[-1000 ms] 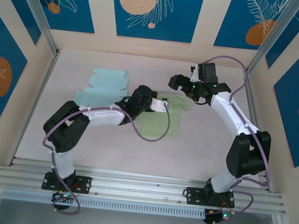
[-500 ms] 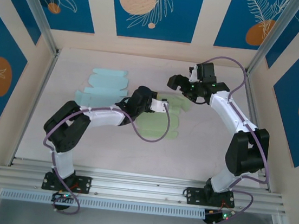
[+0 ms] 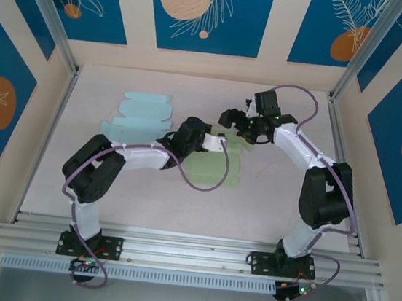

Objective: Fold the paper box

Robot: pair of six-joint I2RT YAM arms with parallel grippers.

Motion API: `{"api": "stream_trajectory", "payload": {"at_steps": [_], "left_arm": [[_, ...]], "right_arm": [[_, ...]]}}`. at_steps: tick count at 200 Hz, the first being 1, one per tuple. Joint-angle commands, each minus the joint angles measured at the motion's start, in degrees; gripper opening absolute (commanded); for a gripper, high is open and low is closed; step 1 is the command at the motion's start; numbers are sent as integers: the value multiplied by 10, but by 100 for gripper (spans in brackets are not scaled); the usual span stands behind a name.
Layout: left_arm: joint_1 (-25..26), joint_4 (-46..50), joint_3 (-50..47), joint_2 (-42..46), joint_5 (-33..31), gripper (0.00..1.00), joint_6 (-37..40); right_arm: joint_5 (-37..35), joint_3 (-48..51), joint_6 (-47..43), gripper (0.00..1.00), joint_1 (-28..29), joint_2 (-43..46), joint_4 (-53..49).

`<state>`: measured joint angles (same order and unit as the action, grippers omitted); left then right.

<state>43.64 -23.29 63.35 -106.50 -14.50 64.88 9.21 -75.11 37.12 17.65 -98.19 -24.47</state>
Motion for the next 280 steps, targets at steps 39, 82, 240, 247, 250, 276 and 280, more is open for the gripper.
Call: {"api": "stream_trajectory", "payload": {"at_steps": [39,82,240,247,250,276,280], "left_arm": [[6,-27,9,-19,-12,4,-18],[7,-22,6,-13,7,7,-32],[-24,165,30,94,186,62,-185],[-30,181,39,100,201,64,-205],[-32,187,41,103,207,65,-216],[-60,267,100,112,245,75,-317],[-65,286,114,108,249,77,-331]], "right_arm": [[-12,43,30,84,4,37,23],[5,12,36,69,3,-13,38],[27,39,34,32,-4,-50,110],[27,42,33,32,-4,-48,114],[28,43,32,32,-4,-48,115],[32,50,30,32,-7,-47,124],[33,51,29,32,-7,-47,125]]}}
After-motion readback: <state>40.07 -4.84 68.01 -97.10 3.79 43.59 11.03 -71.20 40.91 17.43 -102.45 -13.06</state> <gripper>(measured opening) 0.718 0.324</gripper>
